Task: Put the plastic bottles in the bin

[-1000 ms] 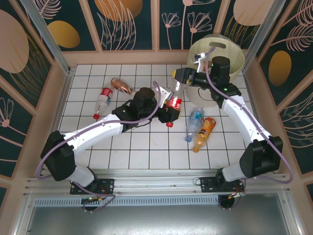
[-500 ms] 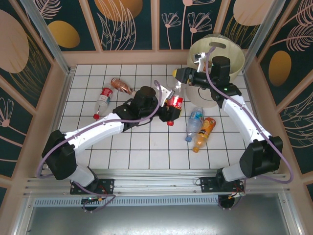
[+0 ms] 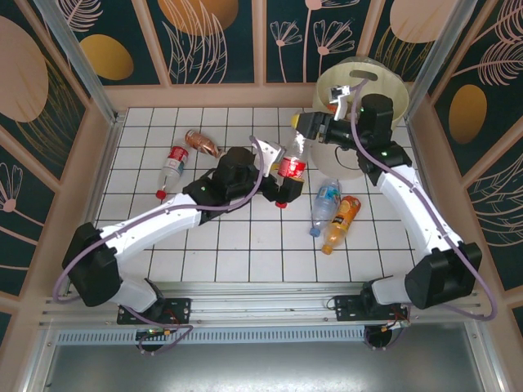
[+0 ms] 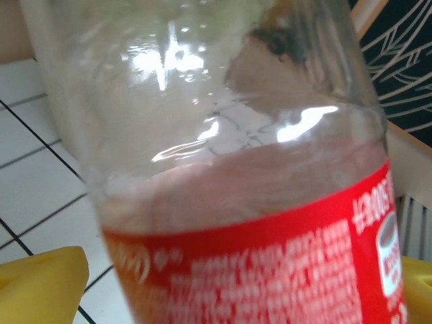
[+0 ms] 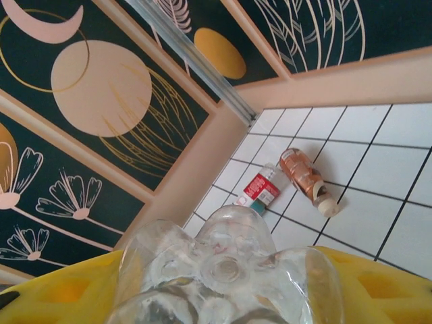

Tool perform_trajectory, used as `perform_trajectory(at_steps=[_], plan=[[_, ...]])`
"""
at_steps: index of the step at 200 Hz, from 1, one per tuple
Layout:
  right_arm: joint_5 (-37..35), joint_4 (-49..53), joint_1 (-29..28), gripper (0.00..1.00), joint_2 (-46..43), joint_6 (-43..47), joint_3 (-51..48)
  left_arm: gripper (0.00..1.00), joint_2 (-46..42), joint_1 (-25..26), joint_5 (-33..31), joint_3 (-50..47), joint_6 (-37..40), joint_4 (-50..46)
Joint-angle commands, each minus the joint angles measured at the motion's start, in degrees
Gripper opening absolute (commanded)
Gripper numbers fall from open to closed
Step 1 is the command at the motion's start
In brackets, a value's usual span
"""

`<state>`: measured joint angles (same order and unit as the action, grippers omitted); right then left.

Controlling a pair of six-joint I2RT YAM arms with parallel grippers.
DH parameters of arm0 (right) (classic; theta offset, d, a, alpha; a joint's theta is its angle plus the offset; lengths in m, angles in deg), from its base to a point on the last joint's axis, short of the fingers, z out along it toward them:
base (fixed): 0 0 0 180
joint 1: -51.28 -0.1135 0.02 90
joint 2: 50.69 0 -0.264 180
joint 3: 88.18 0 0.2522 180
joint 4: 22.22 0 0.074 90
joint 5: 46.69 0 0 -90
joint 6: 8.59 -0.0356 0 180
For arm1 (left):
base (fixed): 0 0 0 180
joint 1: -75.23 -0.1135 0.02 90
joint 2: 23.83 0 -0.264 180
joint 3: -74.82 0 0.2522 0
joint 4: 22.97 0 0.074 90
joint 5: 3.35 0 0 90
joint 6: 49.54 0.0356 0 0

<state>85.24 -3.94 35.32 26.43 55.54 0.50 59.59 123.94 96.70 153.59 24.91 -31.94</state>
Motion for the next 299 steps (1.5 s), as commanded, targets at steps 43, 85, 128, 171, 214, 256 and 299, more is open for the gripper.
perform_trajectory(at_steps=[43, 85, 128, 171, 214, 256, 299], plan=[[-4.91, 2.59, 1.39, 0.54, -7.26, 2.83, -0.91, 0.99, -8.60, 0.06, -10.42, -4.03, 2.88, 4.56], [-11.09, 4.41, 2.17, 0.54, -9.50, 4.81, 0.85, 0.99, -11.43, 0.07, -10.32, -3.76, 7.18, 3.30], [-17.84, 5.86, 4.50, 0.54, -8.12, 8.07, 8.77, 0.99, -13.68, -0.02, -13.50, -4.48, 8.81, 4.17], [-23.85, 2.53, 7.07, 0.54, -4.88, 10.20, 14.09, 0.99, -12.08, -0.81, -13.91, -2.58, 9.66, 3.04], [-32.31, -0.14, 8.82, 0.54, 0.06, 12.99, 18.64, 0.99, -10.45, -1.34, -11.97, -1.68, 9.17, 3.21], [-38.76, -2.94, 10.78, 0.54, 4.16, 14.01, 22.88, 0.99, -8.57, -1.42, -8.63, -1.62, 7.96, 3.14], [-39.41, -6.17, 13.69, 0.54, 7.05, 11.35, 25.72, 0.99, -8.45, -1.53, -8.68, -2.43, 7.80, 3.82]])
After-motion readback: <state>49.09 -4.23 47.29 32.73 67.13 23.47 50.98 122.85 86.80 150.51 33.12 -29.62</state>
